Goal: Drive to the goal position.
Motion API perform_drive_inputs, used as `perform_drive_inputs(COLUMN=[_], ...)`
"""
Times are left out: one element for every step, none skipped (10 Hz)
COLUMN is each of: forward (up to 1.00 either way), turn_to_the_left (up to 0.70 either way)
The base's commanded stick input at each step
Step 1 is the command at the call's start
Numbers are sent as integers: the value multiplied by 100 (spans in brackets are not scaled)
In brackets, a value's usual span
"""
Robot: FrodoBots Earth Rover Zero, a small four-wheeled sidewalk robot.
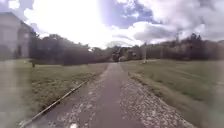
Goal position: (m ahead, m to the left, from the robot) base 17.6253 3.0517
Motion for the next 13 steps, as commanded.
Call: perform_drive_inputs(forward=[70,70,70,70,70,70,70,70,70,70,70,70,70], turn_to_the_left=[1,1,1,1,1,1,1,1,1,1,1,24,15])
